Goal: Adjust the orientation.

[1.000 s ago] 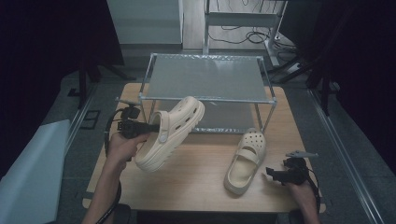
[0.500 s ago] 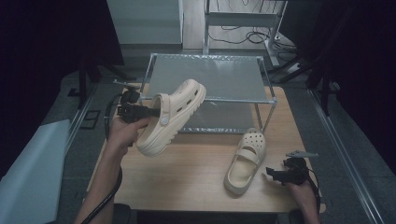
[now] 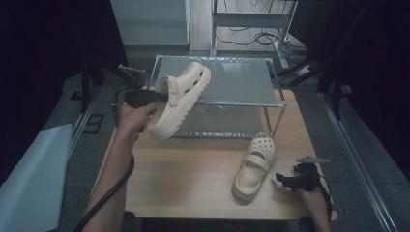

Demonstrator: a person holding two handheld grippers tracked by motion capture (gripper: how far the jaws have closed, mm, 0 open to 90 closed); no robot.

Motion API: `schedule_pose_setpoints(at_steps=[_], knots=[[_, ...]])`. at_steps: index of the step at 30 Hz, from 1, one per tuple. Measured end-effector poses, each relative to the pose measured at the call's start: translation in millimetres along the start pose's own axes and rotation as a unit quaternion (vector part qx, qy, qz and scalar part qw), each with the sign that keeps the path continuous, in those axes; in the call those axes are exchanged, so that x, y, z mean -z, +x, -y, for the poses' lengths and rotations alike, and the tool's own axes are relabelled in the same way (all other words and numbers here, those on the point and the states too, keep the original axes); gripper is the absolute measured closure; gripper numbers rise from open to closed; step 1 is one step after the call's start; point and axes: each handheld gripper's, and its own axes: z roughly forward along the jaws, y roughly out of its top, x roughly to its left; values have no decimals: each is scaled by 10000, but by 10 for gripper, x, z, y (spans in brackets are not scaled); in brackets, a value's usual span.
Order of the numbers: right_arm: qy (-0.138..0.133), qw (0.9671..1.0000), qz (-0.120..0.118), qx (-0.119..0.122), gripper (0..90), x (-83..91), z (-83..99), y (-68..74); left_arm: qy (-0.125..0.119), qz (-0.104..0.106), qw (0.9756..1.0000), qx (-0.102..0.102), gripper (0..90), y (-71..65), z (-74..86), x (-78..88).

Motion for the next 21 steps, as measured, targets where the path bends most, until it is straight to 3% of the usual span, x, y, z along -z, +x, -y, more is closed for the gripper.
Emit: schedule_pose_setpoints(at_steps=[12,18,21], knots=[[-7,10000,0,-4,108,-5,4,-6,-444,-241,9983,275,772,39,-336,-132],[-7,10000,-25,-37,109,0,3,-9,-688,-512,9954,418,772,77,-481,-208],[-12,10000,-29,-26,110,-2,4,-12,-851,-655,9928,524,773,101,-558,-261]])
